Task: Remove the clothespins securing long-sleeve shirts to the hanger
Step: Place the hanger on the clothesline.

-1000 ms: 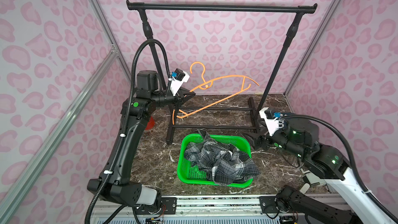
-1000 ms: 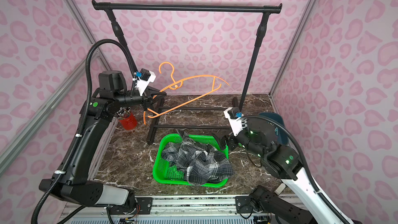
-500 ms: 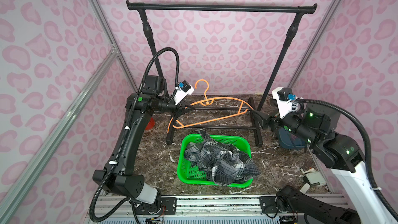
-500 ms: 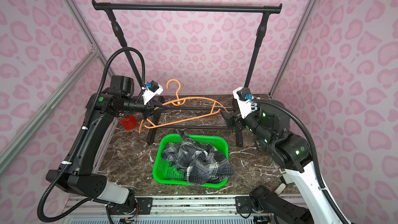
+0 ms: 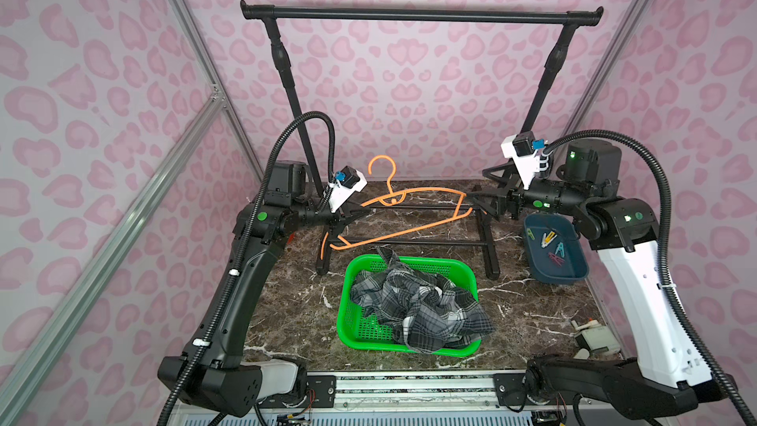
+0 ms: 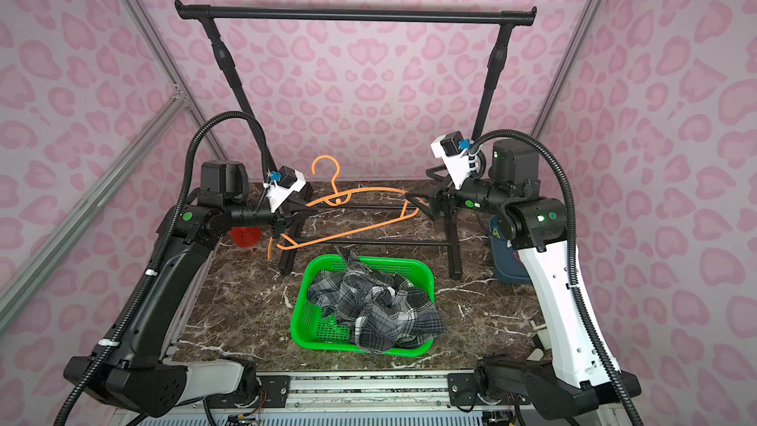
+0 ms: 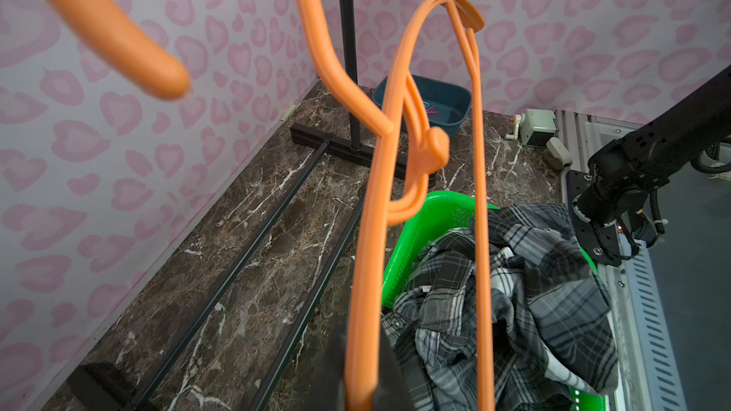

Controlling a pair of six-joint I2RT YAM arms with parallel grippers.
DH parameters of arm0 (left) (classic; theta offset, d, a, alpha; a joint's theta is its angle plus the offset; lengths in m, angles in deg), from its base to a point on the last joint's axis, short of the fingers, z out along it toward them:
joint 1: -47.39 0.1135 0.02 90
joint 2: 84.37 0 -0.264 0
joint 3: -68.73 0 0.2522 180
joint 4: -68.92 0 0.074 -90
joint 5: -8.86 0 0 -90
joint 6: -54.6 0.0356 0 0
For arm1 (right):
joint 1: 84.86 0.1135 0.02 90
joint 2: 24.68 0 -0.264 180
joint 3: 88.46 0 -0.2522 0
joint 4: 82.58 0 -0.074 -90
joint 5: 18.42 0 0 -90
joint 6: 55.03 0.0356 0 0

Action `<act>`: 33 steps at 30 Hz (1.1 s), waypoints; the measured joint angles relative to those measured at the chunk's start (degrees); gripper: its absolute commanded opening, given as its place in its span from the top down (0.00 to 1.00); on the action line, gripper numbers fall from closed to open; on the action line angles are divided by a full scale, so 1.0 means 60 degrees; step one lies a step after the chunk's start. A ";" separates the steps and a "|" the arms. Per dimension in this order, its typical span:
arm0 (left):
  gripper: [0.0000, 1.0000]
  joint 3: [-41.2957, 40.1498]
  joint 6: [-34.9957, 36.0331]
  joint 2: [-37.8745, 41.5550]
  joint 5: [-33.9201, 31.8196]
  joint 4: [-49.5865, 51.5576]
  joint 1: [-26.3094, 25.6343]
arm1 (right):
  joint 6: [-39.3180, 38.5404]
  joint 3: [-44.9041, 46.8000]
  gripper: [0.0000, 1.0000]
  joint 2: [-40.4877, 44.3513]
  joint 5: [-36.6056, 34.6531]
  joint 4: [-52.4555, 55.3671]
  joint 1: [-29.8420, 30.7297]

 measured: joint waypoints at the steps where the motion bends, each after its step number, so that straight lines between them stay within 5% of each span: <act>1: 0.96 -0.0040 -0.0004 0.0011 0.0011 -0.0076 0.0000 | -0.0091 0.0011 0.14 -0.0073 0.0171 0.0062 0.0000; 12: 0.97 -0.0317 -0.0215 0.0178 0.0222 -0.0809 -0.0011 | -0.0725 -0.0215 0.23 -0.1239 0.0667 0.0634 0.0809; 19: 0.96 -0.0357 -0.0204 0.0182 0.0237 -0.0871 -0.0022 | -0.0732 -0.0208 0.66 -0.1406 0.0517 0.0623 0.0980; 22: 0.97 -0.0357 -0.0168 0.0182 0.0226 -0.0871 -0.0018 | -0.0765 -0.0153 0.96 -0.1373 0.0477 0.0616 0.0984; 29: 0.96 -0.0404 -0.0080 0.0197 0.0073 -0.1009 -0.0007 | -0.0678 0.0033 1.00 -0.1351 0.0863 0.0637 0.1002; 30: 0.95 -0.0423 -0.0084 0.0215 0.0044 -0.1020 -0.0011 | -0.0663 0.0040 1.00 -0.1344 0.0922 0.0637 0.0994; 33: 0.53 -0.0441 -0.0149 0.0317 -0.0113 -0.1151 -0.0011 | -0.0470 0.0040 1.00 -0.1319 0.1056 0.0619 0.0947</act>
